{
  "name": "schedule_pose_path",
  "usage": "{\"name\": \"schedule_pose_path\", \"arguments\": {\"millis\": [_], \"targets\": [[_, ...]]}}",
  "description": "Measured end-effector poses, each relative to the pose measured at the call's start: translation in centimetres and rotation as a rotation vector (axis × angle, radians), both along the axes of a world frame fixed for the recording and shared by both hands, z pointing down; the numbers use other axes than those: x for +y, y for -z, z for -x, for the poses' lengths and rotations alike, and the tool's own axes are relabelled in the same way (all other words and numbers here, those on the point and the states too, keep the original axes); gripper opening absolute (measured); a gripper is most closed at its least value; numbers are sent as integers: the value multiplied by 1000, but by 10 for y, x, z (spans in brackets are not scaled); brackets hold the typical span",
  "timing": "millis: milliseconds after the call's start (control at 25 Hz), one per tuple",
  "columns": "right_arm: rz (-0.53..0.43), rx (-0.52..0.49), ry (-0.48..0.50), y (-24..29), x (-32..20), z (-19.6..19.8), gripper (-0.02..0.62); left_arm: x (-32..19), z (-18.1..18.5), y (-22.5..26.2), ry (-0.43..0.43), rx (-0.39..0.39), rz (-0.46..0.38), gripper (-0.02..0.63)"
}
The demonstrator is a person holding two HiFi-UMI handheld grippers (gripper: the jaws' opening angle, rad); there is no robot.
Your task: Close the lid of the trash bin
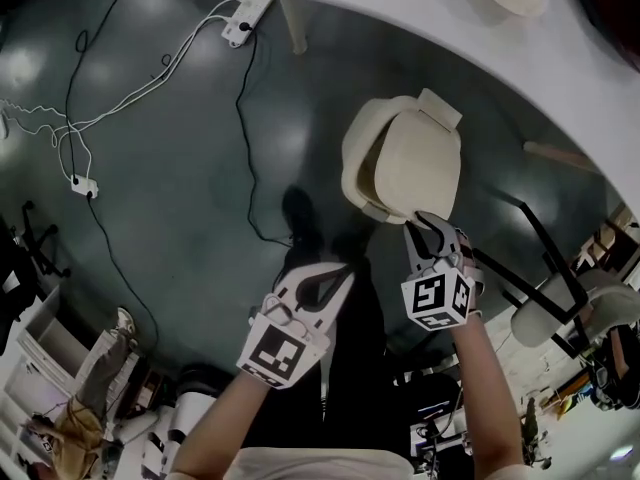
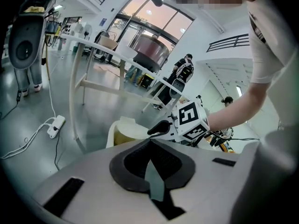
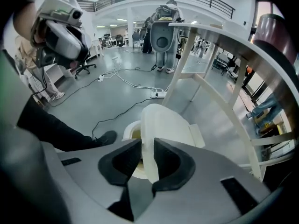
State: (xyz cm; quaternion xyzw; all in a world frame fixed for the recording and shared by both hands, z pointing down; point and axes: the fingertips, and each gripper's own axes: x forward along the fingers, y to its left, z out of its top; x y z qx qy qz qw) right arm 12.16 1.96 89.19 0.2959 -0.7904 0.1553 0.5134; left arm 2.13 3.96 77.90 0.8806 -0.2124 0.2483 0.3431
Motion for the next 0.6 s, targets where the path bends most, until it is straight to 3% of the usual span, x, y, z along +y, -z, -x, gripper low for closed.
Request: {"name": "schedule_pose_path", "arguments": {"millis": [600], "targets": [[87,-33,2,-65,28,19,75,9,13,-47,-5,-30,33,14]]}}
